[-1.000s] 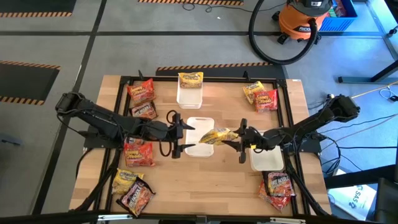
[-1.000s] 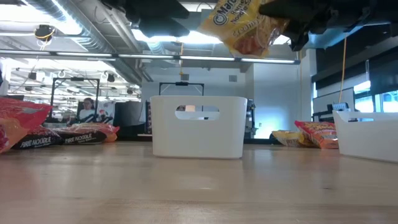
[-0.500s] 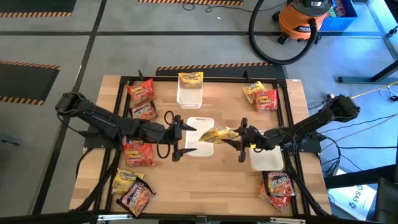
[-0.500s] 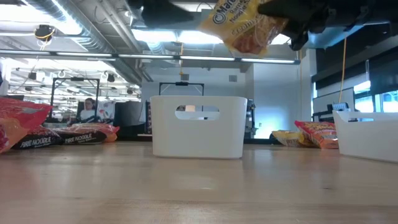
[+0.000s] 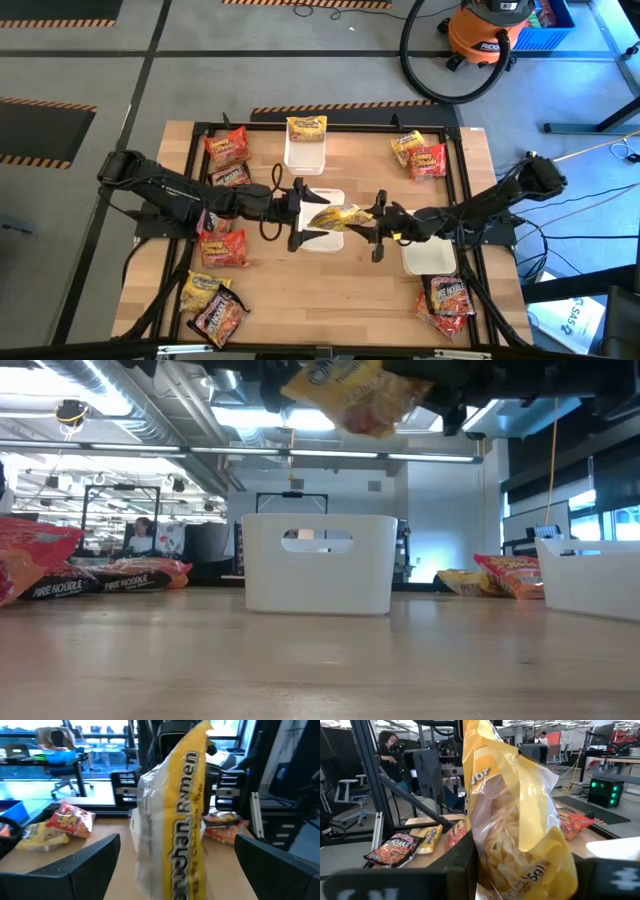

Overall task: Sort Maruchan noodles
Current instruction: Put the yellow noodle pack into the top white bin

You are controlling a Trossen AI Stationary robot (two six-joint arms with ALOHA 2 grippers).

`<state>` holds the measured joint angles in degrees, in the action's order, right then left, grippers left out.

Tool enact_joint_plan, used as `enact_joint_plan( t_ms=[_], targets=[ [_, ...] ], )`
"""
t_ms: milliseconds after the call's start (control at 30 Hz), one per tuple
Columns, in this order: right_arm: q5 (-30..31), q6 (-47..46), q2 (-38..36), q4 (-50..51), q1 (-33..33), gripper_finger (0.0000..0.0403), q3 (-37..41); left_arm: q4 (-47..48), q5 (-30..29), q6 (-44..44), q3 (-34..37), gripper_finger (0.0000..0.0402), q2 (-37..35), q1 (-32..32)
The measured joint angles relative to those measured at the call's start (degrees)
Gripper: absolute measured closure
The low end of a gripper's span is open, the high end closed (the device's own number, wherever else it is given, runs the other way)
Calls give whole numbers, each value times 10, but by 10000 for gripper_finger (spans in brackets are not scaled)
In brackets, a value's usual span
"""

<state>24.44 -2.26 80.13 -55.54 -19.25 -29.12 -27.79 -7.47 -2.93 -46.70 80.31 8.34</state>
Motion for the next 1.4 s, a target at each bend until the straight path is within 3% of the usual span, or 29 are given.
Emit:
enact_joint_plan(
  t_ms=[167, 333, 833, 1033, 1400],
  targets=[
    [-14, 22, 24, -1, 3, 300, -40, 2, -1, 0, 0, 17, 0, -1],
    [-15, 27, 40, -1, 3, 300, -68, 3, -1, 5, 0, 45, 0, -1],
    [-14, 27, 42, 3, 7, 288, -74, 3, 8, 16, 0, 220, 0, -1],
    [-14, 28, 42, 1, 7, 256, -74, 2, 12, 22, 0, 262, 0, 0],
    [4, 61, 15, 46, 5, 134, -74, 26, 5, 28, 0, 269, -8, -1]
  ],
)
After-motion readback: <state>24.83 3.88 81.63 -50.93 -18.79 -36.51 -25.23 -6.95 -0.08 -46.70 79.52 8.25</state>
